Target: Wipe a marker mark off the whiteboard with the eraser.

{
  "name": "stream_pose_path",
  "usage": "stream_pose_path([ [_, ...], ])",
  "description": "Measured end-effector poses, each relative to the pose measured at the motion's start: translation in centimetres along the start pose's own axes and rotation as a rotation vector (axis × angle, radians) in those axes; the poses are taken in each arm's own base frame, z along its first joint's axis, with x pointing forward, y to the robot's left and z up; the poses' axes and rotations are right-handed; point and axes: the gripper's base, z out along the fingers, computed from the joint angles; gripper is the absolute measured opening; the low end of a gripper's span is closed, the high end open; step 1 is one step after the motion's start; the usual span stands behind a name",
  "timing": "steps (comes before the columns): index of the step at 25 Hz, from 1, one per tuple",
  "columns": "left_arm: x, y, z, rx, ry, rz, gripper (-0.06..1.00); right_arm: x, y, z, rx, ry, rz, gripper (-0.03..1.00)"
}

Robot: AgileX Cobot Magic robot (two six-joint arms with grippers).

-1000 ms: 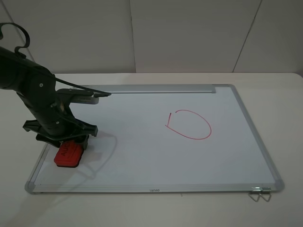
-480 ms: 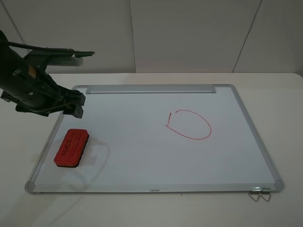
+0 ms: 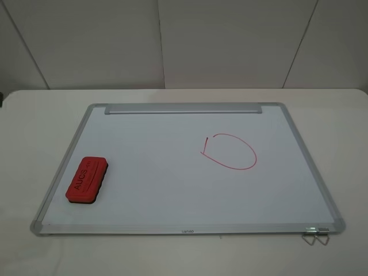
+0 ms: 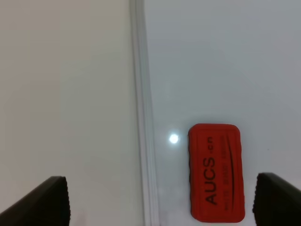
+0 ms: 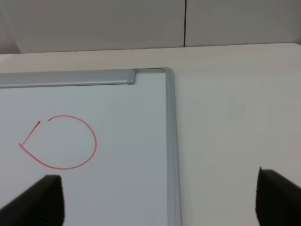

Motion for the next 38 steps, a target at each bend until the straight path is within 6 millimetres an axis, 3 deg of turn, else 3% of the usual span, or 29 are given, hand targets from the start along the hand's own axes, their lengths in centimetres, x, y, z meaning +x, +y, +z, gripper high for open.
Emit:
stream_pose_path([
  [6,4.1,0.6,-7.5,-0.022,-0.176,0.025,0.77,0.0,0.0,0.0,0.000,0.000,0.000,0.72],
  [11,7.7,0.5,-10.9,-0.011,-0.266,0.023,0.77,0.0,0.0,0.0,0.000,0.000,0.000,0.72],
  [15,10.0,0.5,-12.6,-0.007,-0.345,0.024,0.77,0.0,0.0,0.0,0.000,0.000,0.000,0.72],
  [18,11.7,0.5,-12.0,-0.006,-0.361,0.024,0.77,0.0,0.0,0.0,0.000,0.000,0.000,0.72],
  [25,15.5,0.2,-7.7,0.052,-0.341,0.006,0.77,0.0,0.0,0.0,0.000,0.000,0.000,0.72],
  [38,16.0,0.1,-7.8,0.066,-0.422,0.007,0.77,0.0,0.0,0.0,0.000,0.000,0.000,0.72],
])
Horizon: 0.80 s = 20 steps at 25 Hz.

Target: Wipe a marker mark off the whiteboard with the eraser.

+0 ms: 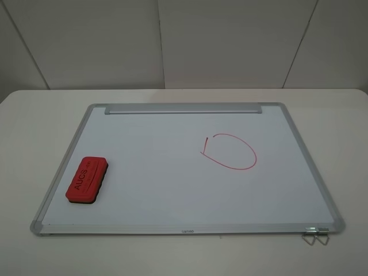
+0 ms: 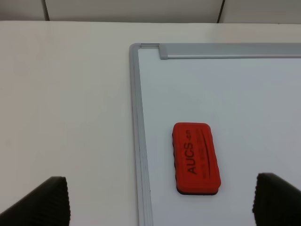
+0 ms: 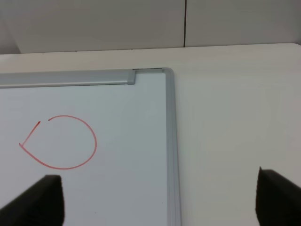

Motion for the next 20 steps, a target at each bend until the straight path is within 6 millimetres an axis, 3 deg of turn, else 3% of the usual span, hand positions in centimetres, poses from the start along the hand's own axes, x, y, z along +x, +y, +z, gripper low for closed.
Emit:
stream_pose_path([
  [20,0.00,0.08,-0.01,0.007,0.001,0.015,0.77,0.00,0.00,0.00,0.000,0.000,0.000,0.72],
])
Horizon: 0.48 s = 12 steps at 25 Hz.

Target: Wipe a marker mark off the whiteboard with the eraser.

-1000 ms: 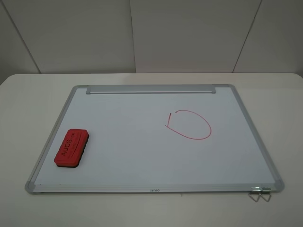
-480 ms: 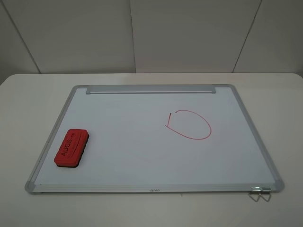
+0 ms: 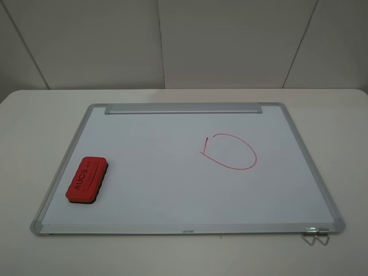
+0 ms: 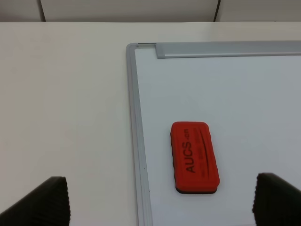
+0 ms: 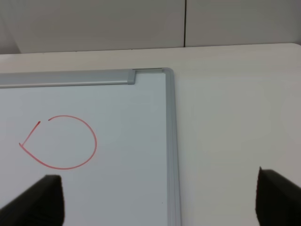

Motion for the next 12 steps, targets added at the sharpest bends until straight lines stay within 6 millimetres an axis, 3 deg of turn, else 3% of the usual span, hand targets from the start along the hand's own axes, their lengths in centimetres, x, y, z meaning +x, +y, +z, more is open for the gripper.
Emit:
stream_pose_path([
  [12,0.00,0.05,0.00,-0.005,0.000,0.006,0.77,0.00,0.00,0.00,0.000,0.000,0.000,0.72],
])
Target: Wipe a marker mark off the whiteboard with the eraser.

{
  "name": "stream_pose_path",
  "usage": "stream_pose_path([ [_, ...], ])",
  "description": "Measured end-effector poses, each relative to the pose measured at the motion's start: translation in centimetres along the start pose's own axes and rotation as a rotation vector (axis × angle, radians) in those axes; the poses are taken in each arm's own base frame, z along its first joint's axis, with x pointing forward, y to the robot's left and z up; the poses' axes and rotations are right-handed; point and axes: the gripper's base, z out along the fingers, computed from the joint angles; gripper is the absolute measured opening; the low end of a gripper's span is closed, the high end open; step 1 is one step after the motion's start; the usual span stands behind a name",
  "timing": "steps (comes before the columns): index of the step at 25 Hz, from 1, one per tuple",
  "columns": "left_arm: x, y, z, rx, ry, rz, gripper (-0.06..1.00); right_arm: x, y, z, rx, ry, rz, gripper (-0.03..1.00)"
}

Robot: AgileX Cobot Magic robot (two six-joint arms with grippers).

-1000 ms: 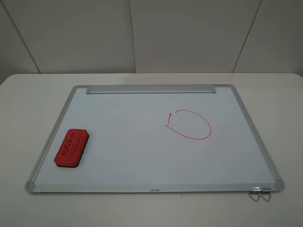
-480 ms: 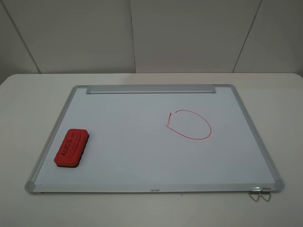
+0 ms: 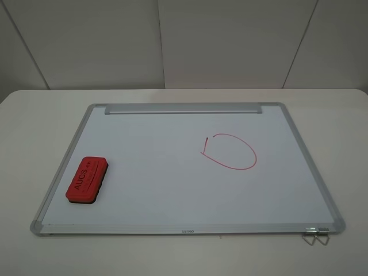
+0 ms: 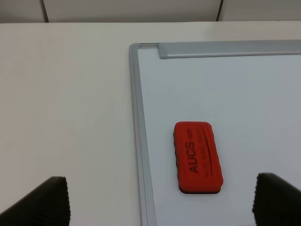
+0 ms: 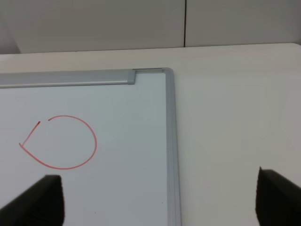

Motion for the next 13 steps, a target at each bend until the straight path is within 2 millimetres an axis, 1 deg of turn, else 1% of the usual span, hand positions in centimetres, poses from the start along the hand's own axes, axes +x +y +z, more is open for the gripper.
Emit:
stream_pose_path([
  [13,0.00,0.01,0.00,-0.001,0.000,0.001,0.77,0.00,0.00,0.00,0.000,0.000,0.000,0.72],
])
